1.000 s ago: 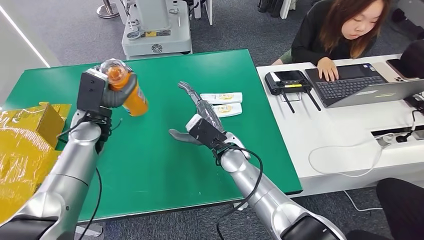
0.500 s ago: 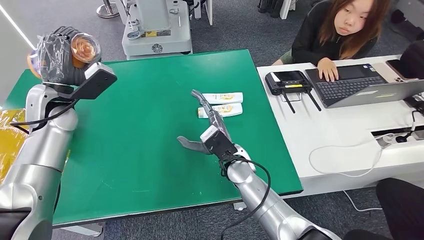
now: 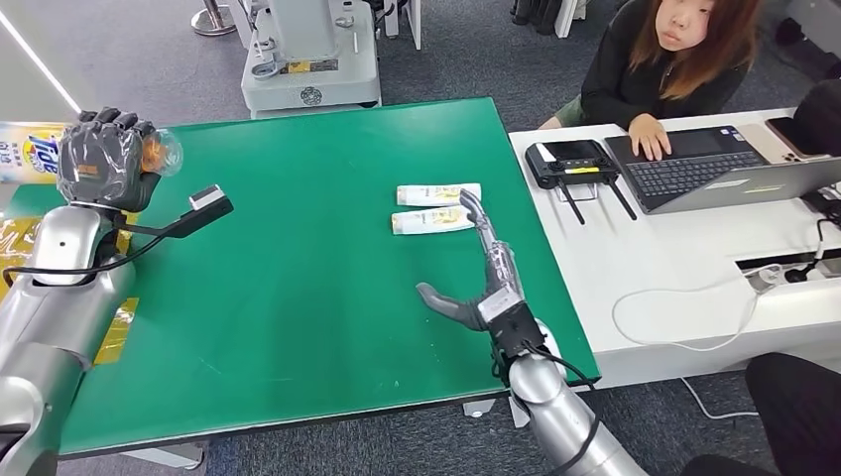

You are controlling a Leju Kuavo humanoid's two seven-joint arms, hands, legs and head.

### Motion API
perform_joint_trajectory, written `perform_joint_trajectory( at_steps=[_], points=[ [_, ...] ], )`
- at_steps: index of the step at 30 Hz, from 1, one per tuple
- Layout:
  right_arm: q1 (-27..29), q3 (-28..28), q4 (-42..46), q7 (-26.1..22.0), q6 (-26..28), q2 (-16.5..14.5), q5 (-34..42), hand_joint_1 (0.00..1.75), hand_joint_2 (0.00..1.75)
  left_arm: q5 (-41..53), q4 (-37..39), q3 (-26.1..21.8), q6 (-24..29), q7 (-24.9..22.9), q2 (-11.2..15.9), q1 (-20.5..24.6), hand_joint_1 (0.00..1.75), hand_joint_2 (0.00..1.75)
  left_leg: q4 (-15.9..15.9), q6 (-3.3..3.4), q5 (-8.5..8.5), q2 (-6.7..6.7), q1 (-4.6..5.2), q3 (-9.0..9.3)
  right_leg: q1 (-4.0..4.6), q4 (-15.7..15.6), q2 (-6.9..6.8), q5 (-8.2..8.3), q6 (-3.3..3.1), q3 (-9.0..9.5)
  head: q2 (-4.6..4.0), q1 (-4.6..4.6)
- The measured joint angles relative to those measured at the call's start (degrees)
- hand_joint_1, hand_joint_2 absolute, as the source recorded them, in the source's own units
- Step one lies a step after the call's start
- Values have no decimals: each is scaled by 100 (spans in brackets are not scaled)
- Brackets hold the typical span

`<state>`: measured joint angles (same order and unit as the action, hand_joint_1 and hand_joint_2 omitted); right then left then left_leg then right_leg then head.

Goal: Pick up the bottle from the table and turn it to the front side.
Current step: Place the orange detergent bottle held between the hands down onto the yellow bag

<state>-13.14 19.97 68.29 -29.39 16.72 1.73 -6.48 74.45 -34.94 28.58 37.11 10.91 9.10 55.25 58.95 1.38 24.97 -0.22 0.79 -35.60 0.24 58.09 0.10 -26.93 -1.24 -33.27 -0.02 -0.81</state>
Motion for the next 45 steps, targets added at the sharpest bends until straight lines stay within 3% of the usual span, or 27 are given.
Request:
perform_joint_trajectory(
  at_steps=[11, 19, 32, 45],
  points=[
    [1398, -561, 1533, 20, 302, 265, -283, 0, 175, 242, 243, -279, 183, -645, 719, -883, 175, 175, -3, -4, 4, 10, -2, -3, 2, -1, 11, -4, -1, -6, 0, -1],
    [2069, -811, 2331, 212, 322, 277, -402, 0, 175, -243, 409, -1024, -116, -547, 862, -998, 175, 175, -3, -4, 3, 11, -2, -6, 2, -2, 9, -2, -3, -6, 0, -2],
    [2377, -817, 2840, 350, 338, 277, -546, 0, 175, -782, 726, -1815, -505, -114, 873, -1094, 175, 175, -2, -4, 3, 13, -2, -6, 2, -2, 10, -1, -3, -5, 0, -2],
    [2322, -810, 2889, 474, 98, 277, -495, 0, 175, -673, 965, -2040, -341, 460, 1051, -1672, 175, 175, -3, -4, 3, 10, -2, -6, 2, -3, 9, -3, -3, -6, 0, -2]
  ],
)
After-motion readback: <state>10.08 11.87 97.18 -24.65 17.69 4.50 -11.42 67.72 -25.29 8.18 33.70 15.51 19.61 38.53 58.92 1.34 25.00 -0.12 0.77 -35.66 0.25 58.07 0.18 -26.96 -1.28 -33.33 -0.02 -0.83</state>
